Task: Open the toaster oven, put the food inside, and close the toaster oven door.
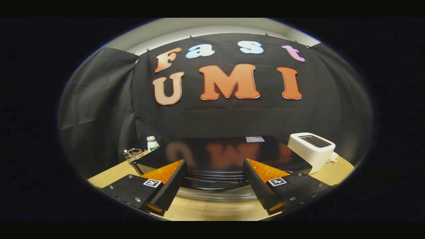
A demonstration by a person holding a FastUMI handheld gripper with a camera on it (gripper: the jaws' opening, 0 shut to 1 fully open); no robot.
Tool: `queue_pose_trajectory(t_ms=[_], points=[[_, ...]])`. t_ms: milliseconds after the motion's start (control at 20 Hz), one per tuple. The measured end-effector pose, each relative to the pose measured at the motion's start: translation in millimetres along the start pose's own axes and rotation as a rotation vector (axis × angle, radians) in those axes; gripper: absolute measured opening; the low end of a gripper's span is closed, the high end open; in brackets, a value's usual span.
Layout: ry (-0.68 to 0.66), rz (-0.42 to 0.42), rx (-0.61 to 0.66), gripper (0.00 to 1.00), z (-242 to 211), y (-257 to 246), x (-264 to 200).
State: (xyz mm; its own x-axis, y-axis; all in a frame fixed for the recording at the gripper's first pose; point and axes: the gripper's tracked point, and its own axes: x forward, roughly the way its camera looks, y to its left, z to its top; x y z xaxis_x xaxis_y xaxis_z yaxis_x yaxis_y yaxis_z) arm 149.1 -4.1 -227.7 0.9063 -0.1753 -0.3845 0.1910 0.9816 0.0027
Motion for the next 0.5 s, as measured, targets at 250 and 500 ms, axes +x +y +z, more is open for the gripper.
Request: queue_pose_trajectory(t_ms=[250, 500], points=[[-0.058, 0.025, -0.036, 0.91, -2.6, 9.2, -17.3], [-0.030, 0.083, -0.011, 0.78, -10.5, 17.6, -38.5]])
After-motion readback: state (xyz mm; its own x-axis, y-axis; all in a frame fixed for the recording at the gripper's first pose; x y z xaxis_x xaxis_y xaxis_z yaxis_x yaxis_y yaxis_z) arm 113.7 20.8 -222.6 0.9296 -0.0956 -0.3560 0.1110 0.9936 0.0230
